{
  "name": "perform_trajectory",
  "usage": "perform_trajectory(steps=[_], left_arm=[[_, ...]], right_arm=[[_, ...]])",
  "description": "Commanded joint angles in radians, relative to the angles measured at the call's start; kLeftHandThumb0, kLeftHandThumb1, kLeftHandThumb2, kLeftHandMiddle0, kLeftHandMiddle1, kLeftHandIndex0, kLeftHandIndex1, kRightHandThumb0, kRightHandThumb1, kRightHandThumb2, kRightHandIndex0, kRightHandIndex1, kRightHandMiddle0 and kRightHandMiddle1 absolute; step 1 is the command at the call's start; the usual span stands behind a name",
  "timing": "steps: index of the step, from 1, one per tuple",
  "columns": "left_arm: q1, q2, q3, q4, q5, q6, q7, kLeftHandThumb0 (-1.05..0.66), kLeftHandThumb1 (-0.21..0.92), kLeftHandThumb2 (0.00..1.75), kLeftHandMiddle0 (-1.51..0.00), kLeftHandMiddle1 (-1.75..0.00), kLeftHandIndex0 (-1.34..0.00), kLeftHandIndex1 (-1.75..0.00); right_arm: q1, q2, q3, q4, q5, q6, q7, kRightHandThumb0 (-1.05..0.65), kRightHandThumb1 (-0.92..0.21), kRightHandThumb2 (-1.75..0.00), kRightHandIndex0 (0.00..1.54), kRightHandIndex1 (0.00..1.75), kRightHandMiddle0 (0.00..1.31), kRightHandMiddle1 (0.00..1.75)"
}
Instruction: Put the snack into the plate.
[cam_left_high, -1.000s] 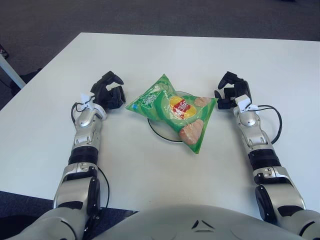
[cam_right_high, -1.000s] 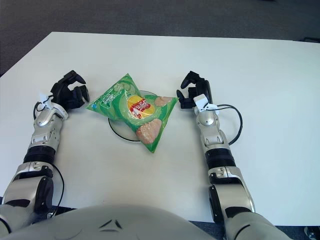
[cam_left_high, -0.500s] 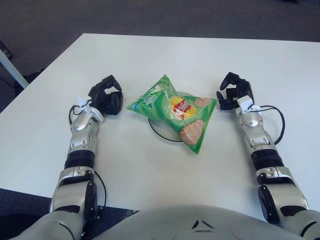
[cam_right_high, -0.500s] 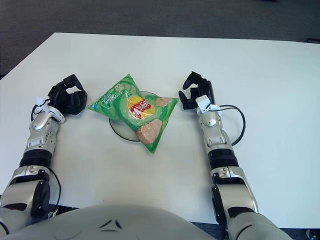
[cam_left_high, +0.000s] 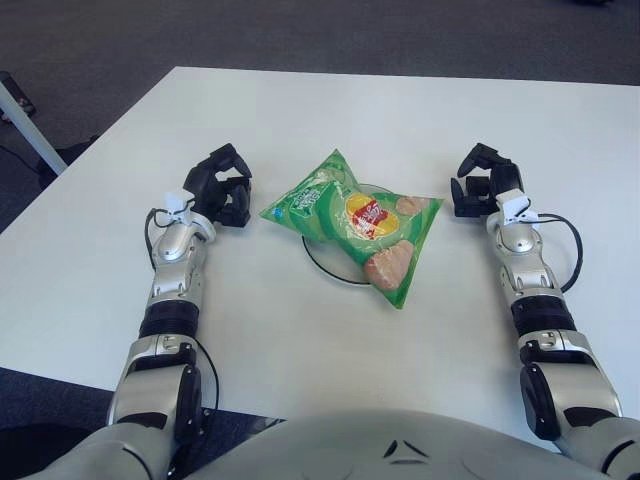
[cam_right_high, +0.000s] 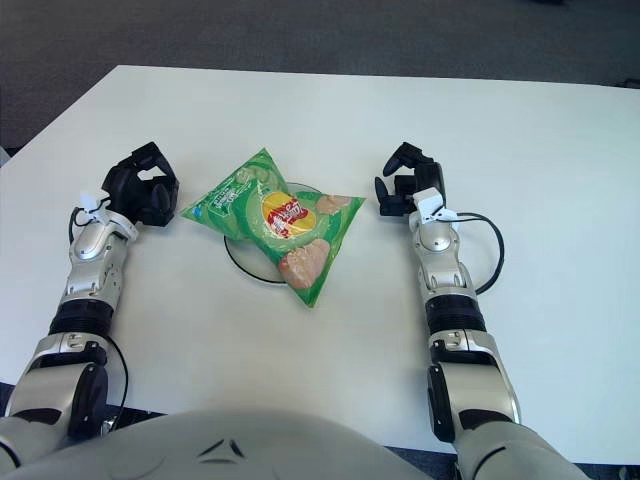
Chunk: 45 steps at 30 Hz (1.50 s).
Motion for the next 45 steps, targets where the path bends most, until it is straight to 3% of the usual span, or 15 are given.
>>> perform_trajectory(steps=[1, 17, 34, 45], left_arm=[[0.142, -0.113, -0.028, 0.06, 0.011, -0.033, 0.028, -0.55, 0.14, 1.53, -1.32, -1.75, -0.76, -1.75], [0.105, -0.11, -0.049, 0.158, 0.042, -0.116, 0.043, -0.54, 0.16, 1.51, -1.32, -1.75, -0.74, -1.75], [0.017, -0.127, 0.002, 0.347, 0.039, -0.212, 0.066, -0.51, 0.23, 1.43, -1.33, -1.75, -0.69, -1.75], [-0.044, -0.108, 0.032, 0.447, 0.034, -0.229, 0.056, -0.5, 0.25, 1.4, -1.33, -1.75, -0.67, -1.75]], right_arm=[[0.056, 0.023, -0.003, 0.079, 0.018, 0.082, 0.027, -0.51, -0.25, -1.4, 1.34, 1.75, 0.67, 1.75], [-0.047, 0.015, -0.038, 0.26, 0.064, 0.014, 0.073, -0.49, -0.3, -1.34, 1.35, 1.75, 0.63, 1.75], [-0.188, 0.026, -0.094, 0.535, 0.102, -0.129, 0.031, -0.48, -0.33, -1.3, 1.33, 1.75, 0.6, 1.75], [-0.25, 0.039, -0.114, 0.643, 0.123, -0.155, 0.033, -0.47, -0.36, -1.27, 1.3, 1.75, 0.58, 1.75]])
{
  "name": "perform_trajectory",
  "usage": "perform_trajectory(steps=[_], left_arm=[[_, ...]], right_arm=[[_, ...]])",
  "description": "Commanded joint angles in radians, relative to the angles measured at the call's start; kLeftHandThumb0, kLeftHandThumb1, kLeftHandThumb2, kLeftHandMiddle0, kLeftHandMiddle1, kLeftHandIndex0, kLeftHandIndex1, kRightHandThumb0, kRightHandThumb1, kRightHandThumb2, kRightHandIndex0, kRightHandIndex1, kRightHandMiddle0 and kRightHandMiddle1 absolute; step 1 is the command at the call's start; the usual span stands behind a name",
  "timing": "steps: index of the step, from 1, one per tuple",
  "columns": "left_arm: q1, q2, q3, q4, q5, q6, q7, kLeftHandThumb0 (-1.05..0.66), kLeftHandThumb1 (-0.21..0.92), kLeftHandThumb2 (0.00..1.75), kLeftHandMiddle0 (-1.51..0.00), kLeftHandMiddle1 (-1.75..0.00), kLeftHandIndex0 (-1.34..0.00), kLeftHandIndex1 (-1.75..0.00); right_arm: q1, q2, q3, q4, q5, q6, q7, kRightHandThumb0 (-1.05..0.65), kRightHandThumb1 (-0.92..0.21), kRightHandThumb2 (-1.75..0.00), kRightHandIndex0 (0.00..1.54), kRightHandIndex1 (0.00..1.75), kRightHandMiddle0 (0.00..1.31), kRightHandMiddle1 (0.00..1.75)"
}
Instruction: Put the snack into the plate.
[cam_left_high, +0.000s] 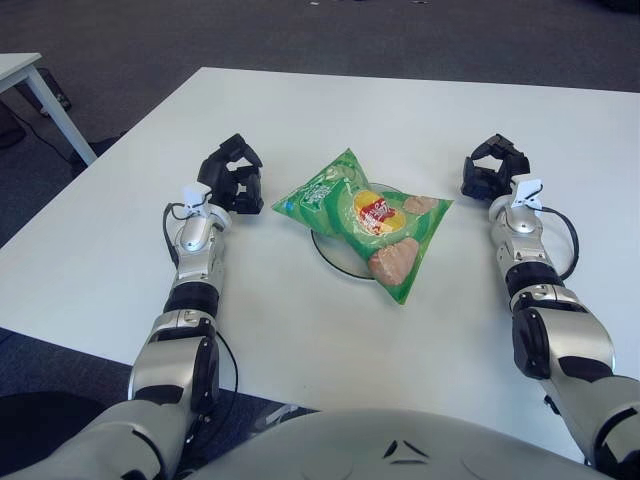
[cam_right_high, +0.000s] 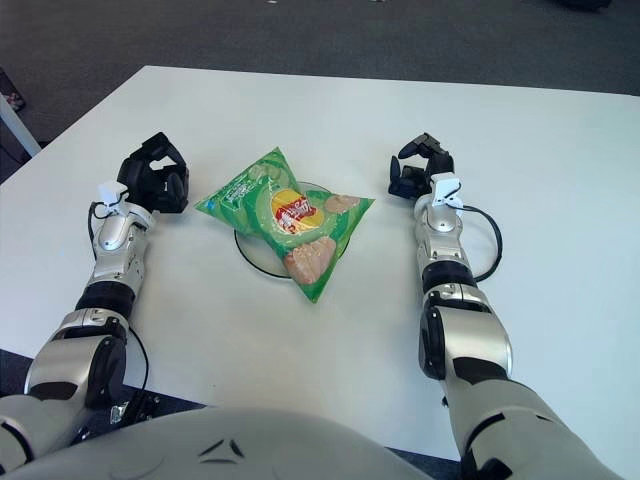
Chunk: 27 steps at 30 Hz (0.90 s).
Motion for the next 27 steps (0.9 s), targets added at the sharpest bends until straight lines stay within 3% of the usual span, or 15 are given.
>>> perform_trajectory(steps=[1, 12, 27], left_arm=[[0.108, -0.065, 0.012, 0.146, -0.013, -0.023, 0.001, -0.5, 0.25, 1.39, -1.33, -1.75, -0.66, -1.75], [0.066, -0.05, 0.028, 0.197, -0.004, -0.039, 0.003, -0.5, 0.26, 1.39, -1.33, -1.75, -0.66, -1.75], [0.071, -0.053, 0.027, 0.182, -0.004, -0.032, -0.001, -0.51, 0.24, 1.41, -1.33, -1.75, -0.68, -1.75]], right_arm=[[0.038, 0.037, 0.001, 0.089, 0.003, 0.044, 0.005, -0.46, -0.36, -1.26, 1.29, 1.75, 0.58, 1.75], [0.012, 0.038, -0.002, 0.122, 0.0, 0.043, 0.002, -0.45, -0.41, -1.2, 1.24, 1.75, 0.54, 1.75], [0.019, 0.032, 0.001, 0.116, -0.004, 0.036, -0.003, -0.45, -0.42, -1.19, 1.24, 1.75, 0.53, 1.75]])
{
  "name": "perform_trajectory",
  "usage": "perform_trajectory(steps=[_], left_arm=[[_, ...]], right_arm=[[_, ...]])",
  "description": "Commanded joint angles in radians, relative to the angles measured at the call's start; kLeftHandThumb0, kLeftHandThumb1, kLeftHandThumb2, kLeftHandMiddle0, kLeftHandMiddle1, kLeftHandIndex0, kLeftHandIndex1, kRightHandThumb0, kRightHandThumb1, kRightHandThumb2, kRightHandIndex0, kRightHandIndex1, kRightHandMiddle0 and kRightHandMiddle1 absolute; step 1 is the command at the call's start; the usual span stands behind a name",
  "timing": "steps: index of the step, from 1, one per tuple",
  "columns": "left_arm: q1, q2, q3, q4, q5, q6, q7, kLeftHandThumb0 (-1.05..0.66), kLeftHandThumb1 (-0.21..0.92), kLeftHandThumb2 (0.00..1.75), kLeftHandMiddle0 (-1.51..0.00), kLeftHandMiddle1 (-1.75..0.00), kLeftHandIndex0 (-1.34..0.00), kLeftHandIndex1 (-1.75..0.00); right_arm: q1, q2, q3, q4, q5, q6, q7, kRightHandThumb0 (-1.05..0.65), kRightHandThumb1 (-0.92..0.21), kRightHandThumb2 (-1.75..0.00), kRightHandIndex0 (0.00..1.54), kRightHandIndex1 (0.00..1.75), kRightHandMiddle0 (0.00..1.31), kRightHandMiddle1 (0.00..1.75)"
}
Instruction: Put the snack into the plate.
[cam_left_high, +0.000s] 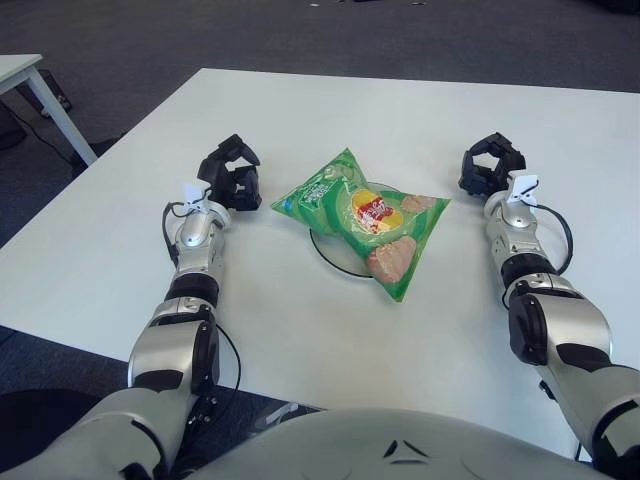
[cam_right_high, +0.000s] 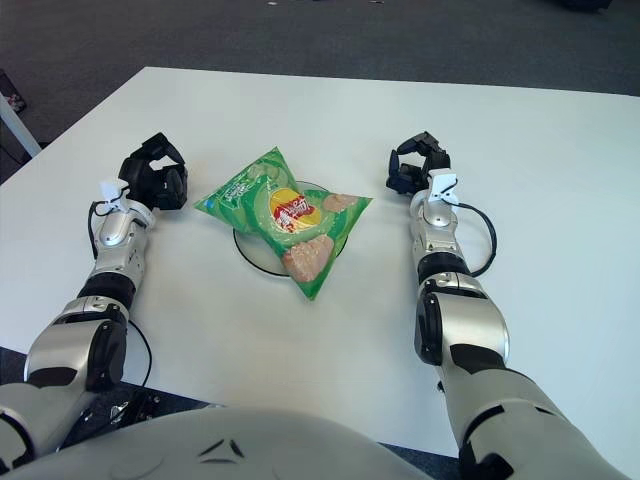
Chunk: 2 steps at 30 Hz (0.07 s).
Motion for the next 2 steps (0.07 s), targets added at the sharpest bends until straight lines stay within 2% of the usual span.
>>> perform_trajectory(steps=[1, 2], left_arm=[[0.127, -0.066, 0.002, 0.065, -0.014, -0.008, -0.001, -0.51, 0.24, 1.41, -1.33, -1.75, -0.68, -1.75], [0.129, -0.068, 0.003, 0.061, -0.015, -0.012, -0.001, -0.51, 0.24, 1.41, -1.33, -1.75, -0.68, -1.75]], right_arm=[[0.066, 0.024, 0.01, 0.041, -0.005, 0.044, 0.009, -0.45, -0.42, -1.18, 1.24, 1.75, 0.53, 1.75], [0.068, 0.024, 0.01, 0.038, -0.004, 0.042, 0.011, -0.44, -0.42, -1.18, 1.24, 1.75, 0.53, 1.75]])
